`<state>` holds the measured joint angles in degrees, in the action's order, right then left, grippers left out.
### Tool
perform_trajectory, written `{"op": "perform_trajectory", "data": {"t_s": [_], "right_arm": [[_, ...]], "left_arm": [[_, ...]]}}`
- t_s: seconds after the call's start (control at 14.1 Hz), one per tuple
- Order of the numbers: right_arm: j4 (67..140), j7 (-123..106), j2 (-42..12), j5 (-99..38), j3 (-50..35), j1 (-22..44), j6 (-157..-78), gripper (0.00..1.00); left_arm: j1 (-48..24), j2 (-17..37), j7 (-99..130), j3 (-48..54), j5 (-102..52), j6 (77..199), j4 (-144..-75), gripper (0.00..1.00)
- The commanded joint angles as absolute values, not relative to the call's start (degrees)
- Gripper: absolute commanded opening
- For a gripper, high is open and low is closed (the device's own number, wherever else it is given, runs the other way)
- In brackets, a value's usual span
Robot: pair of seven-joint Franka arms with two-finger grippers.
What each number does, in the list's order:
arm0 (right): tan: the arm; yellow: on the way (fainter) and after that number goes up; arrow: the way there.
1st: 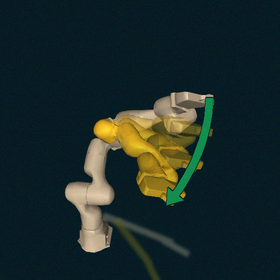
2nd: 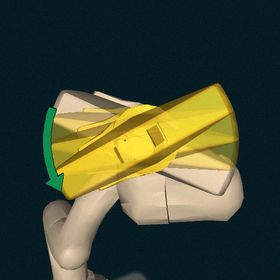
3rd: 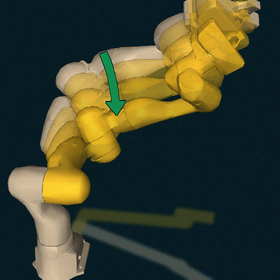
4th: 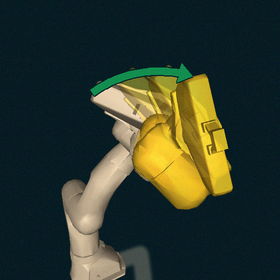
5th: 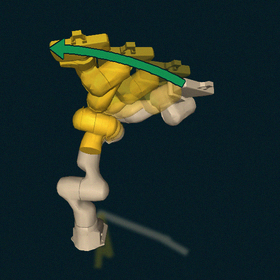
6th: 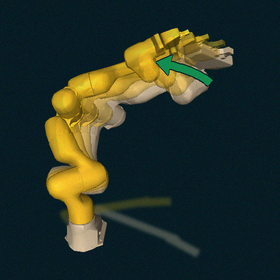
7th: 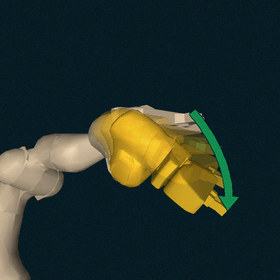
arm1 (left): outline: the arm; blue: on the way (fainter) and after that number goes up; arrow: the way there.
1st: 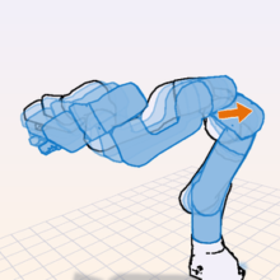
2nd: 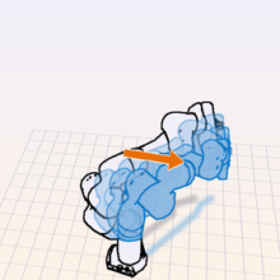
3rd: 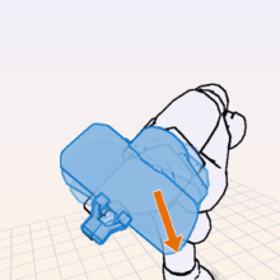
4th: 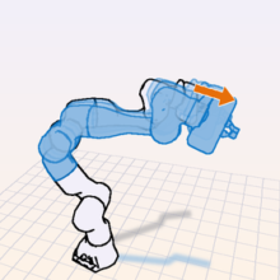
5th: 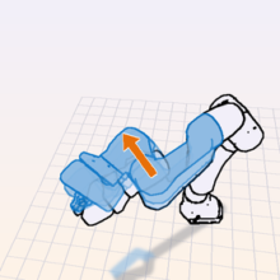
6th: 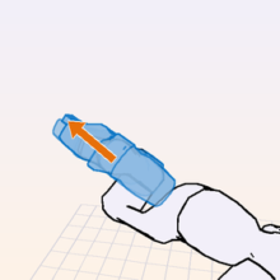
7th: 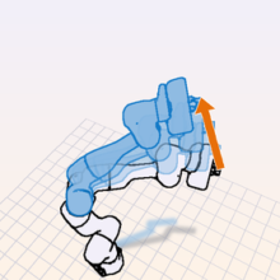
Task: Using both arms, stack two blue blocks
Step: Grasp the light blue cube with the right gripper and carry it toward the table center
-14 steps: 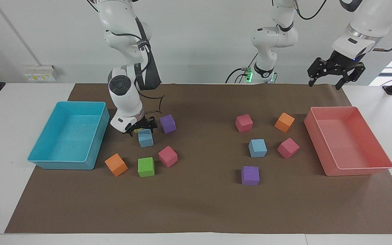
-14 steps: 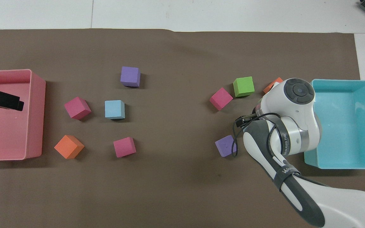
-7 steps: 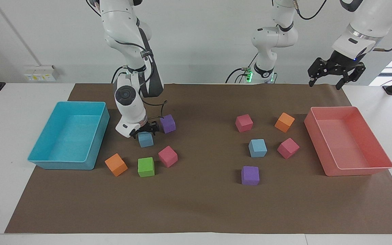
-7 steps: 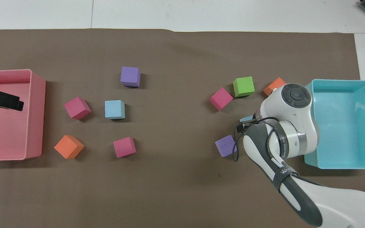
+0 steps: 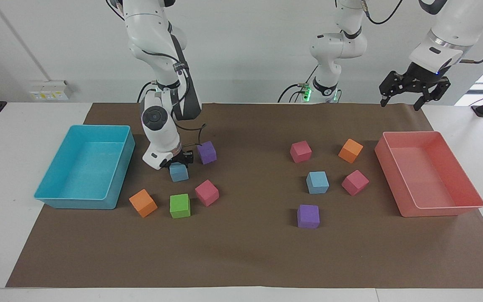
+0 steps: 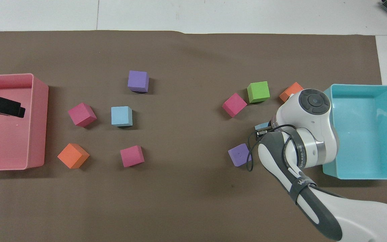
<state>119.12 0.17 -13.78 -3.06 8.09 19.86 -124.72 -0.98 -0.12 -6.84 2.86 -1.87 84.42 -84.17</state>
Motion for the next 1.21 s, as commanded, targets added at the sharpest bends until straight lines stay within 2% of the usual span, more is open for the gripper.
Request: {"op": "perform_trajectory", "data": {"t_s": [0.0, 0.35, 0.64, 0.85, 1.14], "right_arm": [[118.2, 1.8, -13.4, -3.7, 7.9, 19.4, -124.3, 0.0], [109.2, 5.5, -12.2, -3.6, 8.3, 19.1, -114.0, 0.0], [102.5, 10.6, -13.0, -3.6, 7.8, 20.1, -109.1, 0.0], [96.9, 15.7, -15.5, -3.8, 7.6, 23.5, -107.6, 0.0], [94.7, 21.6, -17.1, -5.2, 7.3, 27.1, -108.7, 0.0]], "left_arm": [[-0.1, -1.1, -7.1, 3.4, -1.8, 84.3, -85.0, 1.0], [-0.1, -1.1, -7.1, 3.4, -1.8, 84.3, -85.0, 1.0], [-0.1, -1.1, -7.1, 3.4, -1.9, 84.4, -85.0, 1.0], [-0.1, -1.1, -7.1, 3.4, -1.8, 84.5, -85.0, 1.0], [-0.2, -1.1, -7.1, 3.4, -1.8, 84.6, -85.0, 1.0]]}}
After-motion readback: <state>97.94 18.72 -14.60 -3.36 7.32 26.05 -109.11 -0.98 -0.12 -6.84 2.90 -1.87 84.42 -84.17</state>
